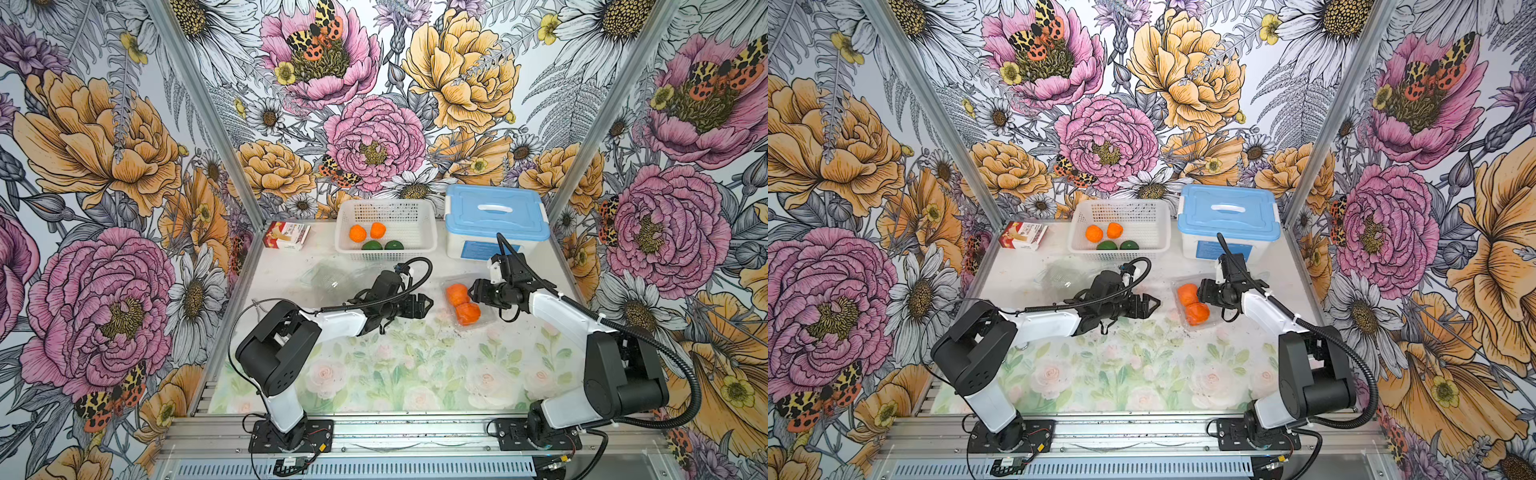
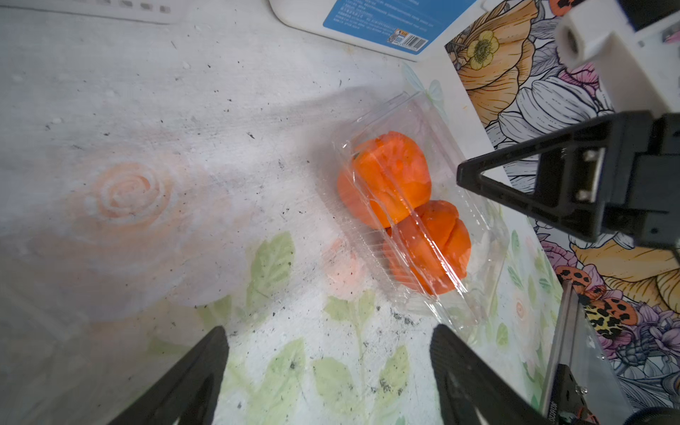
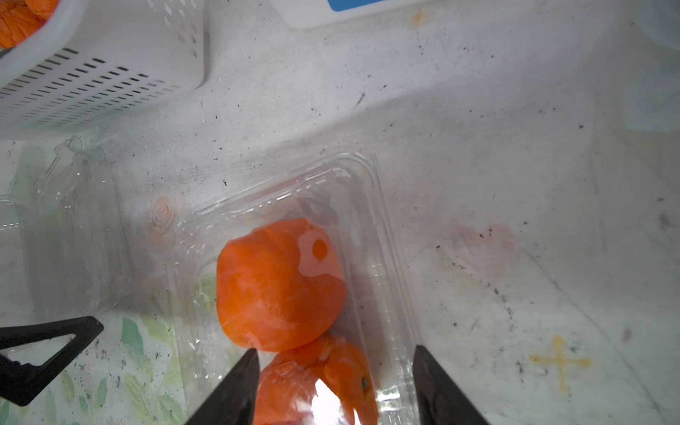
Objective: Take oranges out of containers
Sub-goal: Move the packing box to the center of the board.
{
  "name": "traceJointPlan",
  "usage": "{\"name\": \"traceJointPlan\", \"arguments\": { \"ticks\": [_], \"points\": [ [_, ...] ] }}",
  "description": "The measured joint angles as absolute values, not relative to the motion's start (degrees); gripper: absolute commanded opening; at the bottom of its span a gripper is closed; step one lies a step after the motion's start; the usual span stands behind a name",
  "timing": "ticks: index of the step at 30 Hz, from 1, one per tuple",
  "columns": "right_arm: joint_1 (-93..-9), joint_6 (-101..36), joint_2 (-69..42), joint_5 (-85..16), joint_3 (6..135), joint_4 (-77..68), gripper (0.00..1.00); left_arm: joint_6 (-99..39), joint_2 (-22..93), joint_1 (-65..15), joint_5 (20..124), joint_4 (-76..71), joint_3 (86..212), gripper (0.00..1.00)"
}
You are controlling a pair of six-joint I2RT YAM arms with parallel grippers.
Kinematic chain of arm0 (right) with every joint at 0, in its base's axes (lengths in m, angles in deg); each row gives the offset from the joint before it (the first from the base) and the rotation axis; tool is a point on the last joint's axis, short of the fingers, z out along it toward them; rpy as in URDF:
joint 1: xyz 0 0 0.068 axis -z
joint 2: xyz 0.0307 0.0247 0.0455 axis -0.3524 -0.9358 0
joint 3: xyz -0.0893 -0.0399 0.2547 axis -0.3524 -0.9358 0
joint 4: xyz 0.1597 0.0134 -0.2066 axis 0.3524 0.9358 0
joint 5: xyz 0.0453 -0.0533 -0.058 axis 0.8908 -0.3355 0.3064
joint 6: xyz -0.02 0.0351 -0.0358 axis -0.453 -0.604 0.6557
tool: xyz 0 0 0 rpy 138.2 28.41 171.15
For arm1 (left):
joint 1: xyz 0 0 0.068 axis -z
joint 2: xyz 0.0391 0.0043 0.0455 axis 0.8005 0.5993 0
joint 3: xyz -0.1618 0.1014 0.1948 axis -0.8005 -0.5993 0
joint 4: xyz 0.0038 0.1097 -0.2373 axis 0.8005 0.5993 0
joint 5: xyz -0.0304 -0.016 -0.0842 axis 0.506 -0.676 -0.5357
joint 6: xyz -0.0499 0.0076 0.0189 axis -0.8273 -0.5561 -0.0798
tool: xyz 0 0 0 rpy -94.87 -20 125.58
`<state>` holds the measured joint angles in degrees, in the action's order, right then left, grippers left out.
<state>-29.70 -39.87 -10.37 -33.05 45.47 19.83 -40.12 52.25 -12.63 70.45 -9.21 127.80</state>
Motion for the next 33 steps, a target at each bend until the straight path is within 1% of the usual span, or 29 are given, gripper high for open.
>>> {"name": "traceJointPlan", "arguments": {
  "ticks": [4,8,13,23,27,28,30,33],
  "points": [
    [-29.89,-39.89,-10.02,-33.07,44.77,18.98,0.64,-40.12,53.67,-12.63,69.70,-9.08,128.13,0.87],
    [-30.83,-39.92,-9.29,-33.07,43.79,18.14,0.64,-39.64,55.20,-12.58,67.72,-8.40,130.05,0.95],
    [-31.95,-40.31,-8.27,-33.07,42.45,17.01,0.64,-38.85,57.93,-11.62,65.57,-8.08,133.70,0.94],
    [-34.94,-42.69,-5.05,-33.03,39.57,16.72,0.64,-38.98,59.05,-11.03,64.98,-8.84,133.37,0.93],
    [-34.99,-43.19,-3.07,-32.64,38.08,16.75,0.64,-39.07,59.00,-11.10,64.98,-11.00,131.82,0.90],
    [-34.99,-43.37,-2.54,-32.55,37.75,16.81,0.65,-39.11,59.00,-11.14,64.98,-11.27,131.41,0.88],
    [-34.99,-43.81,-1.36,-31.76,37.34,17.14,0.66,-39.48,59.00,-11.42,64.90,-11.83,130.55,0.81],
    [-34.96,-43.83,-0.36,-30.04,37.34,17.10,0.66,-40.01,59.00,-12.32,64.28,-13.10,129.59,0.78]
  ]
}}
